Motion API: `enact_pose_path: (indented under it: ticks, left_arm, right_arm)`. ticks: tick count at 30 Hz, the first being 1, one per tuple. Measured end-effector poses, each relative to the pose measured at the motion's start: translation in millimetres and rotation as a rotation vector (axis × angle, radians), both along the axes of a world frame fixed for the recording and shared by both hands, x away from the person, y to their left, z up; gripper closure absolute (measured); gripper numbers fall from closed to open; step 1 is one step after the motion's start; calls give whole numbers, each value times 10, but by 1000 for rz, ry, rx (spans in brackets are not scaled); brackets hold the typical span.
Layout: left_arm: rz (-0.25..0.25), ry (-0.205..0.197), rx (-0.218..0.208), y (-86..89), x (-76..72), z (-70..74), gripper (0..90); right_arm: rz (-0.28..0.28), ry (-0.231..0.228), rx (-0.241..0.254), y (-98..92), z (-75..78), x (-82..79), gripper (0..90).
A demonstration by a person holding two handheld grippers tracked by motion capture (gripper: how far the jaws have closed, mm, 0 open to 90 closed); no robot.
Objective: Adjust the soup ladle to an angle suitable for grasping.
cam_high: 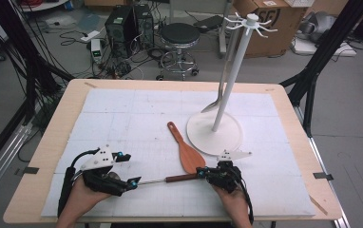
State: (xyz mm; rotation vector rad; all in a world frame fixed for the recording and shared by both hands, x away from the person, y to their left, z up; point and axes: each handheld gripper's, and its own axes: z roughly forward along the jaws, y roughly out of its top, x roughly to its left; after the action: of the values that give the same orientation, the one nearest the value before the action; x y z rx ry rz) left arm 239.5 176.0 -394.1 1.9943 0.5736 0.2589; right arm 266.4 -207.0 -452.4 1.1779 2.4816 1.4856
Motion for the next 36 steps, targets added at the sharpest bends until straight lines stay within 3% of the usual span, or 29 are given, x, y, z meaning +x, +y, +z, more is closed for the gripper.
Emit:
enact_pose_path:
  ticks: [4,8,16,24,36]
  left_arm:
    - [-15,-4,9,-71,-6,35,191]
    - [-30,-12,23,-155,-1,66,191]
    - [-62,-11,33,-333,30,92,192]
    - [-106,-23,52,-564,68,143,194]
    - [-147,-5,82,-868,130,40,196]
  right_arm:
    - [11,-6,1,-13,8,-1,869]
    - [16,-51,13,-67,54,-33,829]
    - [12,-84,34,-333,146,-70,665]
    - [8,-129,32,-584,179,-137,560]
    - [17,-167,13,-771,217,-219,452]
